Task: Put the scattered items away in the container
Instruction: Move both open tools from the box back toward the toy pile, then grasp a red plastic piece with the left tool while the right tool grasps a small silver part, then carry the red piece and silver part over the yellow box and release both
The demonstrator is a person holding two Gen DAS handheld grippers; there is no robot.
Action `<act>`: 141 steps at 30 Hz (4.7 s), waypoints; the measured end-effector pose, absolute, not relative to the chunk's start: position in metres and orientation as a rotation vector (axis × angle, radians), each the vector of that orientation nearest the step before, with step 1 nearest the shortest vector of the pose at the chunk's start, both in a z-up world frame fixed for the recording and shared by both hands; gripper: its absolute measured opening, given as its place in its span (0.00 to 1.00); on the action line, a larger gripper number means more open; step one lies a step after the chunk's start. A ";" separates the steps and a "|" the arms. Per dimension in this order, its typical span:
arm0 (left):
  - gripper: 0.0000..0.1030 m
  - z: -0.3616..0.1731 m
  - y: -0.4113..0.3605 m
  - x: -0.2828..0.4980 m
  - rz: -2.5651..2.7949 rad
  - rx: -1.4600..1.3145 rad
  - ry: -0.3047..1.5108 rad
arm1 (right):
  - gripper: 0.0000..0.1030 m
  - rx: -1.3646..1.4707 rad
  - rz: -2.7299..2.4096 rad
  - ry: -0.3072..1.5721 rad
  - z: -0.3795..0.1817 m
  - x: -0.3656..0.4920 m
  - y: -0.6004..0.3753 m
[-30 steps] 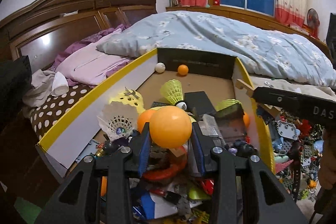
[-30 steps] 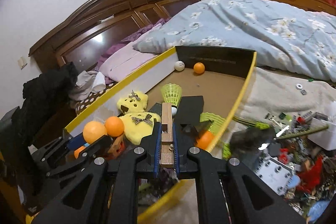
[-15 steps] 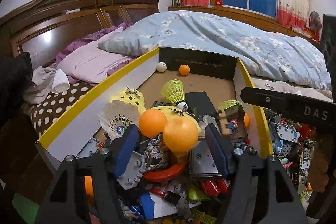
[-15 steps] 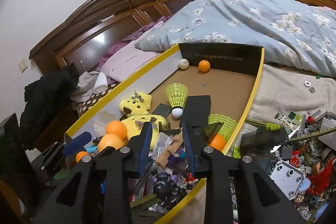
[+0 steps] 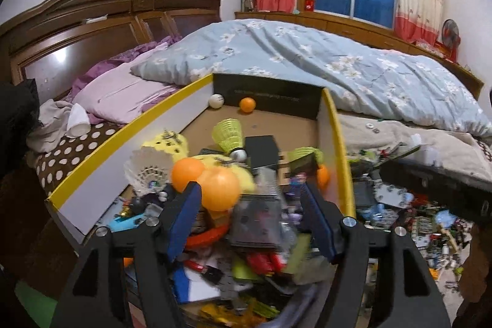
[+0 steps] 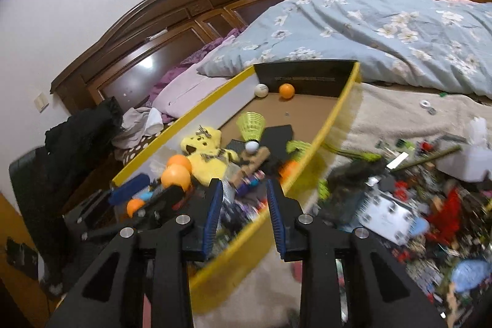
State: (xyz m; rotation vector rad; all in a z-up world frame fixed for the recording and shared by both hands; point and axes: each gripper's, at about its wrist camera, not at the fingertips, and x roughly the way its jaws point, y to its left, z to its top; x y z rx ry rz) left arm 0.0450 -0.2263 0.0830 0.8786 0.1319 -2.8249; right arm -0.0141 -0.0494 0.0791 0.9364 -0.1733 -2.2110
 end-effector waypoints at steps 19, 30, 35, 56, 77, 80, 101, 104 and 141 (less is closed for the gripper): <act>0.66 0.076 -0.065 0.032 -3.136 1.036 0.048 | 0.29 1.035 -2.567 -0.361 0.043 0.021 0.170; 0.66 0.029 0.014 -0.029 -3.222 1.247 -0.074 | 0.29 1.096 -2.607 -0.432 0.021 0.003 0.212; 0.66 0.019 0.025 -0.053 -3.226 1.269 -0.143 | 0.29 1.100 -2.549 -0.399 0.015 -0.026 0.194; 0.38 -0.002 0.032 -0.069 -3.240 1.264 -0.258 | 0.11 1.165 -2.596 -0.412 -0.016 -0.063 0.177; 0.33 0.005 0.050 0.013 -3.291 1.426 -0.139 | 0.11 1.170 -2.616 -0.411 -0.002 0.031 0.224; 0.33 0.010 0.049 0.017 -3.294 1.426 -0.110 | 0.11 1.152 -2.605 -0.420 -0.001 0.036 0.226; 0.33 0.086 -0.040 0.060 -3.203 1.048 -0.017 | 0.11 0.944 -2.459 -0.270 0.050 0.043 0.134; 0.33 0.095 -0.064 0.065 -3.154 1.003 -0.009 | 0.11 0.917 -2.415 -0.248 0.058 0.040 0.109; 0.53 0.077 -0.275 0.043 -2.781 0.879 0.111 | 0.23 0.918 -2.233 -0.032 0.074 -0.049 -0.145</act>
